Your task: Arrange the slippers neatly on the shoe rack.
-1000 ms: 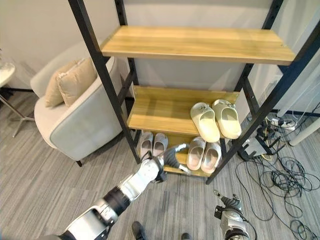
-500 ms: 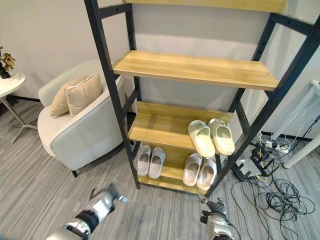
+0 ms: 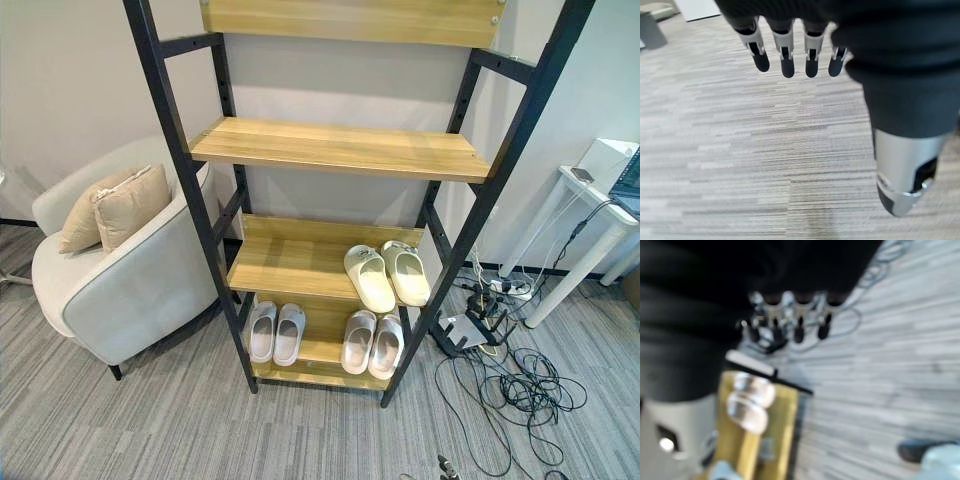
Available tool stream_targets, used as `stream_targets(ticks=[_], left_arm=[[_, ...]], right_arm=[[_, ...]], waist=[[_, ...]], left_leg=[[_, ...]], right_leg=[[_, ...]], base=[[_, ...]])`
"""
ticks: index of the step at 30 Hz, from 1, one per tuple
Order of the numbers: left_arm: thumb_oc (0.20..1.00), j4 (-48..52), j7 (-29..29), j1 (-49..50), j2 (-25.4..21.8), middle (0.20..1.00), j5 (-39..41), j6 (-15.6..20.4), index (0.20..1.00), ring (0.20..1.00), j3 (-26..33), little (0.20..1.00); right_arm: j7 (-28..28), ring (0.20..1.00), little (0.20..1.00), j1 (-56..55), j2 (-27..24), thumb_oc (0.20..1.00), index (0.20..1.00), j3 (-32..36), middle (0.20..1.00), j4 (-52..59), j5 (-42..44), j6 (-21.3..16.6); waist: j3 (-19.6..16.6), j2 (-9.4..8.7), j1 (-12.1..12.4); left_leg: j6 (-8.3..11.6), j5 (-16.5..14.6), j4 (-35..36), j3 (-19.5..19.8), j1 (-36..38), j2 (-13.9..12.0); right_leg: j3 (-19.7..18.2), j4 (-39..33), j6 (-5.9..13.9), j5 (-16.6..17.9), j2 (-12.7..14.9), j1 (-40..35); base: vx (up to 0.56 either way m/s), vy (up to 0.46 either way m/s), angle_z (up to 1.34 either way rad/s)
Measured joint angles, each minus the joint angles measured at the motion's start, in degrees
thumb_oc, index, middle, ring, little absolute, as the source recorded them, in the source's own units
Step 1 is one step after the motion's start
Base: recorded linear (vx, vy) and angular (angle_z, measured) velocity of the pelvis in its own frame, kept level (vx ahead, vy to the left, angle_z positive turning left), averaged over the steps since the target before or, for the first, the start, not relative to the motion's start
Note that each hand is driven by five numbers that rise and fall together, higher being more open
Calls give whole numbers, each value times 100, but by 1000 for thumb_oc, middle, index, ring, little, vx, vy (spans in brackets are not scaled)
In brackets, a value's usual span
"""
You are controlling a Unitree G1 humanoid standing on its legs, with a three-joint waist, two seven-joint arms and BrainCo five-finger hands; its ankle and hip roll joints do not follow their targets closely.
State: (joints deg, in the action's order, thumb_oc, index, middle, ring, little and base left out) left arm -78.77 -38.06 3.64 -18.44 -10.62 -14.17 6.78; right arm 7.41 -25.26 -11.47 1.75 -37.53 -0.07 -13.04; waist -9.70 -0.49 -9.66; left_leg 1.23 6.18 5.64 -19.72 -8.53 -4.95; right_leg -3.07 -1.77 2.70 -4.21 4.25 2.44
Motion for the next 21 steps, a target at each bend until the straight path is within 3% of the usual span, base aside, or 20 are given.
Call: stream_targets(ticks=[2, 4, 12, 21], left_arm=[[1000, 67, -80, 4, -9, 1000, 5, 89, 1000, 1000, 18, 1000], [1000, 190, -102, 42, -8, 1000, 5, 138, 1000, 1000, 52, 1000], [1000, 1118, 157, 198, -134, 1000, -22, -38, 1000, 1000, 126, 1000], [1000, 1571, 1213, 48, -131, 1000, -433, -418, 1000, 1000, 110, 1000]], right_arm=[[-29, 1000, 1000, -7, 2, 1000, 1000, 3, 1000, 128, 53, -56], [-64, 1000, 1000, 51, -52, 1000, 1000, -22, 1000, 283, 109, -57], [-499, 1000, 1000, 293, -176, 1000, 1000, -19, 1000, 476, 472, 3], [-1061, 1000, 1000, 820, -1304, 1000, 1000, -484, 1000, 977, 249, 697]], waist=[[-86, -70, 27], [-93, 3, 122], [-88, -62, 125], [250, -82, 144]], left_leg=[[20, 9, -88, -16, -69, 23], [-48, -34, -176, 0, -125, -4], [-46, 38, -6, 158, -47, 79], [-61, 37, -5, 269, 58, 85]], right_leg=[[97, -93, -113, 75, 55, 52], [107, -133, -47, 104, 17, -35], [161, -134, 56, 117, 46, -92], [264, -168, 63, 115, 33, -297]], base=[[28, 13, 11], [17, 10, 7], [15, 6, 8], [30, 7, 6]])
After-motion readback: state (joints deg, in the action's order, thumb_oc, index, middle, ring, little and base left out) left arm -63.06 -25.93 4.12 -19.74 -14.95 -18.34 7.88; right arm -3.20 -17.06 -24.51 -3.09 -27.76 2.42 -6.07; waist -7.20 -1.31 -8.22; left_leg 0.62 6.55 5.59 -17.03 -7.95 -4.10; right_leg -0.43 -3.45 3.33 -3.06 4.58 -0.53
